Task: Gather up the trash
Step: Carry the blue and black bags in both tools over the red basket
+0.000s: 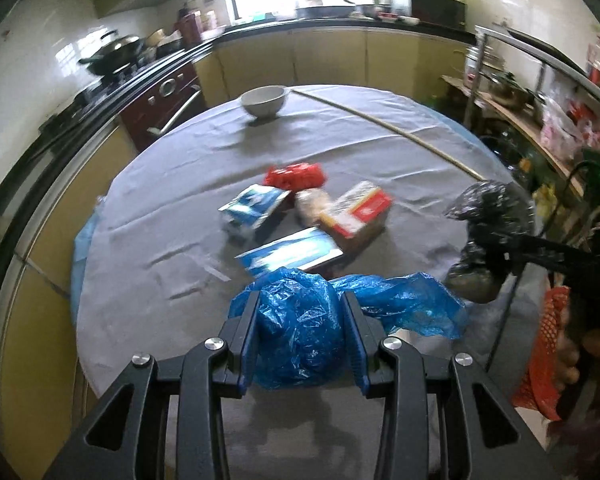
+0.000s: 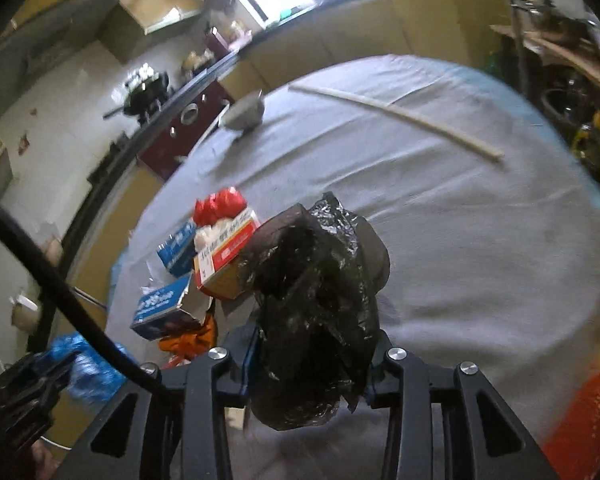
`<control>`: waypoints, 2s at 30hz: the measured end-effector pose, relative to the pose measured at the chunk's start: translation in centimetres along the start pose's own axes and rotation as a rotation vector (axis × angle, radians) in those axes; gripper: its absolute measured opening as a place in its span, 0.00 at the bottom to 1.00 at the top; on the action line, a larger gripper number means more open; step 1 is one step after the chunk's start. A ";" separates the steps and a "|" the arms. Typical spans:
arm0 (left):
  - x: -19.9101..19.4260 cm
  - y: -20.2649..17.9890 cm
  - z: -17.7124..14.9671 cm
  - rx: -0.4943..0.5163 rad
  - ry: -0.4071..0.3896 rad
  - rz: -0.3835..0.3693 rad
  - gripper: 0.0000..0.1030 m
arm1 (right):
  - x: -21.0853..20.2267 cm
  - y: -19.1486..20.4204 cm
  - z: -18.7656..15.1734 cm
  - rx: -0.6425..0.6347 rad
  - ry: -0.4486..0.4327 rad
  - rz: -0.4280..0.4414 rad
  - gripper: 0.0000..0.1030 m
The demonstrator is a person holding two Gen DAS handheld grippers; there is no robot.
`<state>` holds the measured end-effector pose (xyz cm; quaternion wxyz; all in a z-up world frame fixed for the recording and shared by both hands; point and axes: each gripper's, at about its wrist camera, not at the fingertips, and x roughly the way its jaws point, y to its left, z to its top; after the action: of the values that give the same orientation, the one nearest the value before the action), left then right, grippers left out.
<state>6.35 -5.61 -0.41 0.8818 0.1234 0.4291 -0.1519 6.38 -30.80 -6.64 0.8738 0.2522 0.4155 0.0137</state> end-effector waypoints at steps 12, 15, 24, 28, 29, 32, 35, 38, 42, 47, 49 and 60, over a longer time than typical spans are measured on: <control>-0.9 -9.3 1.2 0.171 -0.027 -0.059 0.39 | -10.9 -6.2 -1.8 0.081 -0.106 -0.043 0.40; -0.9 -11.0 1.1 0.207 -0.029 -0.070 0.39 | -12.4 -6.8 -2.5 0.080 -0.111 -0.063 0.40; -1.2 -17.0 0.5 0.322 -0.026 -0.122 0.39 | -17.6 -11.1 -6.1 0.122 -0.115 -0.130 0.40; -1.2 -19.3 0.3 0.365 -0.024 -0.142 0.39 | -19.2 -12.9 -7.6 0.153 -0.115 -0.153 0.40; -1.3 -19.9 0.2 0.375 -0.025 -0.146 0.39 | -19.5 -13.3 -7.8 0.161 -0.116 -0.155 0.40; -1.5 -21.2 -0.1 0.402 -0.027 -0.154 0.39 | -20.5 -14.2 -8.3 0.177 -0.124 -0.171 0.40; -1.5 -22.2 -0.1 0.420 -0.028 -0.156 0.39 | -21.5 -14.9 -8.7 0.189 -0.134 -0.174 0.40; -1.6 -22.9 -0.1 0.431 -0.030 -0.158 0.39 | -22.1 -15.3 -8.9 0.200 -0.140 -0.174 0.40; -1.8 -23.5 -0.1 0.443 -0.034 -0.156 0.39 | -22.4 -15.8 -8.9 0.203 -0.142 -0.170 0.40; -1.7 -24.0 0.0 0.451 -0.032 -0.153 0.39 | -22.5 -16.1 -9.0 0.209 -0.143 -0.165 0.40; -1.8 -24.3 0.0 0.457 -0.034 -0.153 0.39 | -22.6 -16.2 -9.1 0.211 -0.144 -0.166 0.40; -1.9 -25.8 0.0 0.484 -0.038 -0.156 0.39 | -22.7 -17.2 -9.8 0.235 -0.135 -0.159 0.40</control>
<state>-4.39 -29.13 -1.17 0.8200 0.2945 0.3719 -0.3203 -18.84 -46.95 -3.26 0.8624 0.3195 0.3735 -0.1214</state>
